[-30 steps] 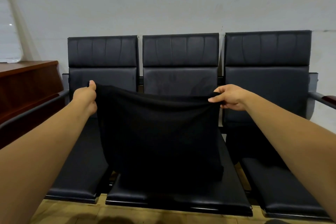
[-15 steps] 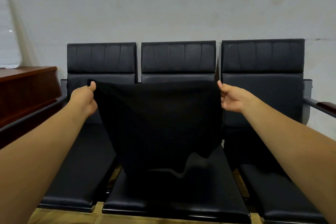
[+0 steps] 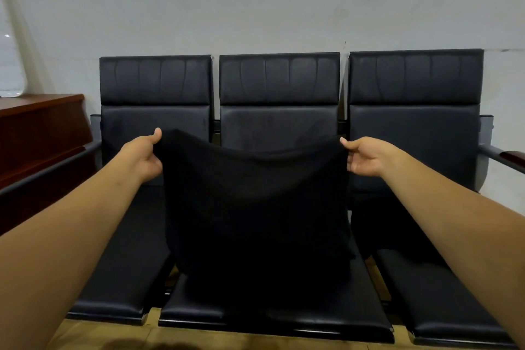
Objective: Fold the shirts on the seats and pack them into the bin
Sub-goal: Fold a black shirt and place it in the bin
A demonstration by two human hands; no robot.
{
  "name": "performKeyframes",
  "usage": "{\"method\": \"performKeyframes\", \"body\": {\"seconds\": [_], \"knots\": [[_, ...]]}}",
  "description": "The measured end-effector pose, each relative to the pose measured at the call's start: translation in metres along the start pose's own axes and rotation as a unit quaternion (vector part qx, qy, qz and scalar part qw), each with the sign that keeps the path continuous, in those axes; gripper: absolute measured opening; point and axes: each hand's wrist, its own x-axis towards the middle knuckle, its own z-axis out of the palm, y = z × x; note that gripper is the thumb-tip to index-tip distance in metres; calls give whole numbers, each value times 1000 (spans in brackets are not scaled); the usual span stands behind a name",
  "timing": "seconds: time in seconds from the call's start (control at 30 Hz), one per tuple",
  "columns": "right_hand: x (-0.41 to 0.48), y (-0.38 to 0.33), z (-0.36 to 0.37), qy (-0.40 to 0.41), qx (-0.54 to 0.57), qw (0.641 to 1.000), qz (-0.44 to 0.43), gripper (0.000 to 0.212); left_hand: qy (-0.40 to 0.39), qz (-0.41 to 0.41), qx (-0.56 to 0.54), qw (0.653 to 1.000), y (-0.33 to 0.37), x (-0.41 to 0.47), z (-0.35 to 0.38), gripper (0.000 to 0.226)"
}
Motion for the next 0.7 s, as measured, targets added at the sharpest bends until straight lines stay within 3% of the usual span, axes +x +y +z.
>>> {"method": "performKeyframes", "body": {"seconds": [0.07,0.23,0.37,0.47,0.6,0.7], "knots": [[12,7,-1,33,-19,999,33,24,-15,7,0,1000,-6,8,7,25],[56,11,-3,105,-9,990,98,34,-11,3,17,1000,-18,46,21,36],[92,-3,12,49,-90,991,92,47,-27,-9,31,999,-22,83,45,38],[121,-24,25,57,-149,987,17,32,-54,12,27,998,-9,108,72,43],[153,-75,37,84,-34,984,-151,7,-100,76,-40,991,29,121,110,46],[155,-107,38,61,38,975,-210,17,-139,111,-73,981,45,114,120,46]]}}
